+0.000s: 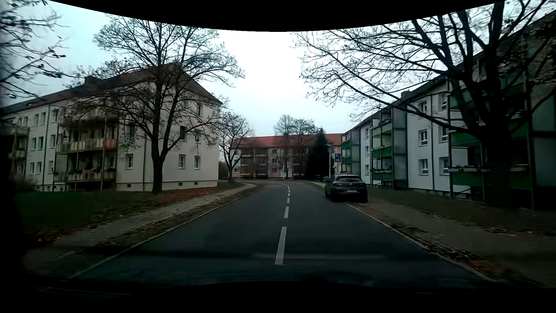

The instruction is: Follow the waypoints while adhering to traffic rules and regulations

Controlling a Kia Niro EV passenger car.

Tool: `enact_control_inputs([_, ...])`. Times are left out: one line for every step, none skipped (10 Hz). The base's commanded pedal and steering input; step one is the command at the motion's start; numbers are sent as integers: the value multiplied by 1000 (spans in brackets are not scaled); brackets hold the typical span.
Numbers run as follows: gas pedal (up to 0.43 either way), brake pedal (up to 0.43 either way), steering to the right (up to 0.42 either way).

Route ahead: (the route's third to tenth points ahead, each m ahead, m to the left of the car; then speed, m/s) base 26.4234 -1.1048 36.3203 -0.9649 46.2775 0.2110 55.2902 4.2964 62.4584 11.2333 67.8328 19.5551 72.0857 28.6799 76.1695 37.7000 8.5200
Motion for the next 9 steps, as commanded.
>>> enact_control_inputs([110,0,8])
enact_control_inputs([110,0,8])
enact_control_inputs([98,0,7])
enact_control_inputs([98,0,5])
enact_control_inputs([98,0,4])
enact_control_inputs([98,0,4])
enact_control_inputs([98,0,3])
enact_control_inputs([110,0,3])
enact_control_inputs([110,0,2])
